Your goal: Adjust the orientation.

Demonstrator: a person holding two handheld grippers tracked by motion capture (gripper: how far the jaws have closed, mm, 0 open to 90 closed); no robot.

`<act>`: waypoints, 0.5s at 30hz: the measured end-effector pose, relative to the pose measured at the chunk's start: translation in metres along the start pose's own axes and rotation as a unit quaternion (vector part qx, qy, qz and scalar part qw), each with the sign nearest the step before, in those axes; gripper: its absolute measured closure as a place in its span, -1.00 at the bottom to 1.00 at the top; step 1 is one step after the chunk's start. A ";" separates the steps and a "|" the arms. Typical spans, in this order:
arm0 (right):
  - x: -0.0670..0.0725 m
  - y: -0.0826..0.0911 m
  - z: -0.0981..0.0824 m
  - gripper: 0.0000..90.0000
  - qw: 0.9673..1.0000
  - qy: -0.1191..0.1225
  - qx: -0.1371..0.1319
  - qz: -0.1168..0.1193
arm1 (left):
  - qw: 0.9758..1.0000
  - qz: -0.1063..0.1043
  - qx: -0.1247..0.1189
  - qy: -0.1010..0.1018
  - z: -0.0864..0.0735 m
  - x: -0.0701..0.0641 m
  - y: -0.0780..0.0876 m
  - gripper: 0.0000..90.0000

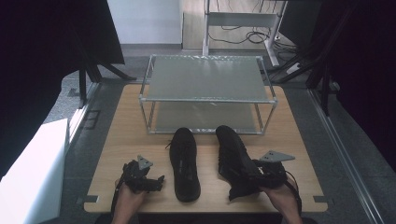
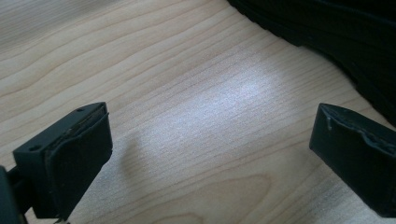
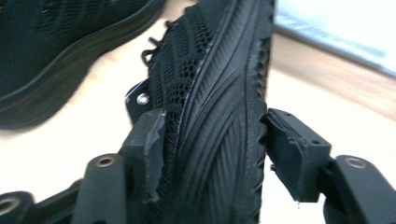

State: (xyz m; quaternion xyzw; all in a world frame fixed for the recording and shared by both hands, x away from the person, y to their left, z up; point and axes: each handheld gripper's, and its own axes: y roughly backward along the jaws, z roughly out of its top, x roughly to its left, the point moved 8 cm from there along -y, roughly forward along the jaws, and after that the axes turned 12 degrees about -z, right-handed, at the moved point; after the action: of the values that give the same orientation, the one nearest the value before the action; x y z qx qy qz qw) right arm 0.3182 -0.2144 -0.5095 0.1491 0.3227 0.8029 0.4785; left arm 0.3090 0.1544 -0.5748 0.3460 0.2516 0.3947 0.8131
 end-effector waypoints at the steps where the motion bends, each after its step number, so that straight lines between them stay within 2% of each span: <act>1: -0.004 0.001 0.000 -0.07 1.000 -0.004 -0.002 -0.010 | 1.000 0.000 0.000 0.000 0.000 0.000 0.000 -1.00; 2: -0.007 0.001 -0.001 -0.05 1.000 -0.007 -0.001 -0.014 | 1.000 0.001 -0.001 0.000 0.000 0.000 0.000 -1.00; 6: -0.023 0.004 -0.002 0.00 0.999 -0.049 -0.005 -0.016 | 1.000 0.000 0.001 -0.001 0.000 0.000 -0.001 -1.00; 8: -0.029 0.004 -0.002 0.01 0.997 -0.074 -0.007 -0.005 | 1.000 -0.001 0.001 -0.001 0.000 -0.001 -0.001 -1.00; 9: -0.035 0.004 -0.002 0.01 0.996 -0.094 -0.010 0.005 | 1.000 0.000 0.001 -0.001 0.000 -0.001 -0.001 -1.00; 15: -0.045 0.006 0.000 -0.03 0.995 -0.101 -0.020 0.000 | 1.000 -0.001 0.002 -0.002 0.000 -0.001 -0.002 -1.00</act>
State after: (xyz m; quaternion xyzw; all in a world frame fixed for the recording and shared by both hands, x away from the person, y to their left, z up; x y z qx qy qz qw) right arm 0.3370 -0.2554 -0.5027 0.2198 0.2567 0.7900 0.5115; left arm 0.3091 0.1526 -0.5759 0.3482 0.2515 0.3929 0.8131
